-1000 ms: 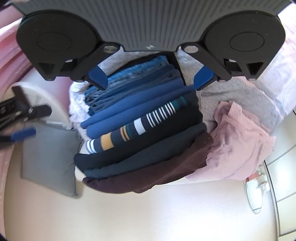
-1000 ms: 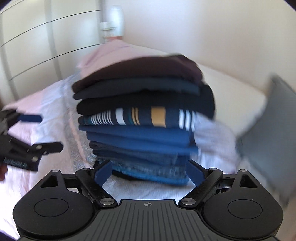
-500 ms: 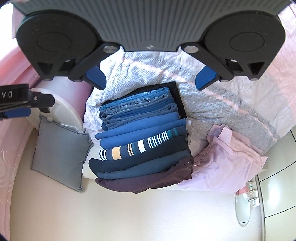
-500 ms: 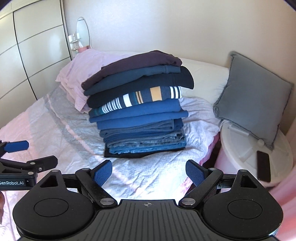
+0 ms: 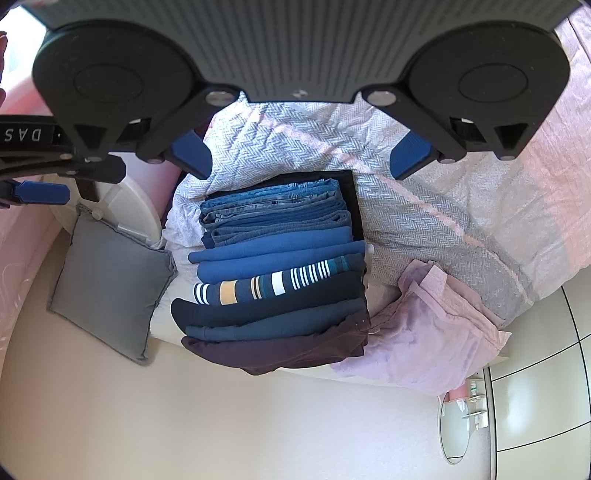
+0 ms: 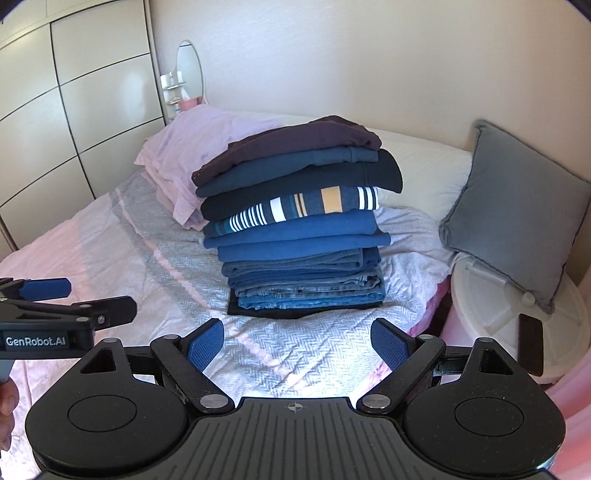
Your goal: Fold clothes
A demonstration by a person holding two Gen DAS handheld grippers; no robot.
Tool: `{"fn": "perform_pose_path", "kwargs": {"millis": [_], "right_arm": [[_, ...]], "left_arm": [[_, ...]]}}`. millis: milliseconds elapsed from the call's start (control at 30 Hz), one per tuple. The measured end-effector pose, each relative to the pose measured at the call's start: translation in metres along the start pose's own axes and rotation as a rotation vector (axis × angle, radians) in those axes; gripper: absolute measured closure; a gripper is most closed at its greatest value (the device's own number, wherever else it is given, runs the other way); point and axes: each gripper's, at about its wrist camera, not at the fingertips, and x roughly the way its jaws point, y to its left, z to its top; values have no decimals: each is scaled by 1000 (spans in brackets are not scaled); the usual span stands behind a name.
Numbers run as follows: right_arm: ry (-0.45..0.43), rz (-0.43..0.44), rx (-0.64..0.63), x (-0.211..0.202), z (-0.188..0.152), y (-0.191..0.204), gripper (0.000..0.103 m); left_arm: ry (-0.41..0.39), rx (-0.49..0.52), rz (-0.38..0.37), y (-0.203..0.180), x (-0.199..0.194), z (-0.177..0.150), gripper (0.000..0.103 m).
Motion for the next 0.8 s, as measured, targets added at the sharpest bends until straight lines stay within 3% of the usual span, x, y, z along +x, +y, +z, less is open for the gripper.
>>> {"fn": "perform_pose_path", "kwargs": {"millis": [800], "right_arm": [[48, 29, 0, 22, 3, -23, 14]], "left_arm": [[28, -25, 55, -19, 27, 4, 2]]}}
